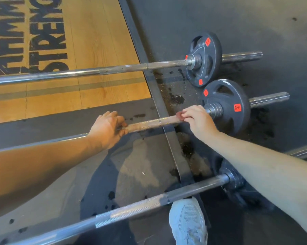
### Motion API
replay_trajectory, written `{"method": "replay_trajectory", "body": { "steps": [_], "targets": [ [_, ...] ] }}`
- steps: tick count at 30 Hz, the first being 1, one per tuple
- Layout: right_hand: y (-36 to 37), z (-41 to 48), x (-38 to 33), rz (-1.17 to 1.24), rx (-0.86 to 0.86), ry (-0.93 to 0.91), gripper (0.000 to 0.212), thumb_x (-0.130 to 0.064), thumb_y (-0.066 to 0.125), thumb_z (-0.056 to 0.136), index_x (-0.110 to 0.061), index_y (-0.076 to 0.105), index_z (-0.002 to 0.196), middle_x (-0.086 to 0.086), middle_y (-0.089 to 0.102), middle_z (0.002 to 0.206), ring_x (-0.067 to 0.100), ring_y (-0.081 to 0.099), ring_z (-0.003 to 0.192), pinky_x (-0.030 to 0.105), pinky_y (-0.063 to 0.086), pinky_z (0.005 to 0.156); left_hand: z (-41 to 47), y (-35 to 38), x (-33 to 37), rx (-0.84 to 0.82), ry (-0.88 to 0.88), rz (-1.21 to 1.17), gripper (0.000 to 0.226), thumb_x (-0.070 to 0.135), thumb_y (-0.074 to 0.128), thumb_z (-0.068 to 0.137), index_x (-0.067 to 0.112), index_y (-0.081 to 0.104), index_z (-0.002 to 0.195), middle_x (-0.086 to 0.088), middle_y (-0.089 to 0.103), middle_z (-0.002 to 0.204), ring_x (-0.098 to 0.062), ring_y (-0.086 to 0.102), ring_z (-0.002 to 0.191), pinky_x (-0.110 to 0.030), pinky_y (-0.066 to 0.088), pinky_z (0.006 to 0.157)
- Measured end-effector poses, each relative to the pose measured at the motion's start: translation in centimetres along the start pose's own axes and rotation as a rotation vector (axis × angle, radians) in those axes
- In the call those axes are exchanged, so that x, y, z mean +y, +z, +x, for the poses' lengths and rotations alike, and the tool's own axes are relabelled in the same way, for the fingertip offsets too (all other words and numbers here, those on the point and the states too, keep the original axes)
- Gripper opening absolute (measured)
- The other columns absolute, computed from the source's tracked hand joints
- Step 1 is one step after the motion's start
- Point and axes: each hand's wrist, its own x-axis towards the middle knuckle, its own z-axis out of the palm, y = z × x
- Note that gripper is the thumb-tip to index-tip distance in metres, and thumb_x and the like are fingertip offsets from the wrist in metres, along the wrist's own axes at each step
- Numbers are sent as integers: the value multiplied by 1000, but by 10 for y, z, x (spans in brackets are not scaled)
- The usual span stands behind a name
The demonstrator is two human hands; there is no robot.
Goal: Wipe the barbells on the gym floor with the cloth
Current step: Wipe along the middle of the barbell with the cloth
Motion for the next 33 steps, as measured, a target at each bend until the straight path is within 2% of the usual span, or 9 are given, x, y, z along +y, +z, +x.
{"method": "replay_trajectory", "body": {
  "steps": [5, 8, 11, 16, 20, 24, 29, 31, 33],
  "targets": [
    [13, 1, -17, -21, 71, 52, 12, 5, 69, 88, -3, 78, 89, 13, 70, 101, 31, 56, 98, 45, 49, 90, -2, -2, -3, -17, 16, -12, 25, 40, 65, 96, 27, 70, 116, 10, 45, 98, -22, 52, 103, -32, 33, 84],
    [59, 9, -79, 60, -30, -77, 10, 0, 68, 92, -3, 77, 92, 9, 68, 102, 27, 55, 101, 44, 50, 91, -9, -8, -5, -8, 26, -13, 27, 39, 64, 97, 29, 70, 120, 9, 53, 100, -19, 50, 100, -32, 35, 86],
    [95, 15, -131, 119, -122, -259, 11, 7, 69, 86, -2, 75, 88, 10, 68, 96, 30, 57, 96, 48, 54, 76, -18, -15, -16, -16, -9, 2, 28, 37, 69, 93, 26, 73, 118, 5, 61, 103, -21, 52, 100, -36, 39, 88],
    [57, 21, -89, 20, -229, -450, 11, 2, 73, 87, -8, 76, 92, 7, 68, 108, 25, 58, 104, 46, 56, 82, -33, -30, -49, -37, -35, 24, 32, 47, 74, 86, 25, 74, 110, 6, 60, 101, -20, 53, 97, -36, 39, 88],
    [34, 12, -48, -44, -134, -322, 12, 5, 78, 83, -4, 78, 90, 10, 69, 105, 29, 60, 100, 50, 58, 82, -43, -38, -63, -32, -19, 35, 28, 50, 74, 85, 29, 75, 104, 8, 61, 98, -17, 53, 96, -34, 39, 85],
    [67, 14, -93, 6, -107, -368, 10, 4, 74, 87, -3, 78, 91, 9, 68, 102, 26, 58, 100, 48, 57, 83, -52, -43, -69, -46, -13, 66, 24, 45, 76, 85, 27, 76, 101, 4, 64, 96, -21, 56, 95, -42, 45, 86],
    [131, 27, -191, 76, -172, -614, 9, 6, 76, 81, -2, 77, 85, 10, 67, 94, 31, 59, 93, 42, 56, 62, -60, -43, -73, -1, -1, 20, 21, 47, 75, 86, 27, 76, 95, 7, 64, 89, -20, 58, 87, -39, 46, 78],
    [134, 30, -197, 59, -201, -649, 10, 5, 76, 81, -3, 76, 87, 9, 66, 97, 31, 58, 93, 43, 55, 59, -62, -42, -72, 16, -4, -18, 26, 51, 72, 88, 26, 76, 92, 9, 62, 86, -19, 56, 82, -38, 45, 75],
    [122, 31, -176, 27, -215, -664, 10, 3, 76, 83, -4, 75, 89, 10, 66, 103, 31, 58, 97, 45, 55, 62, -63, -42, -70, 10, -14, -24, 22, 42, 75, 87, 21, 77, 93, 6, 61, 87, -22, 58, 84, -40, 46, 78]
  ]
}}
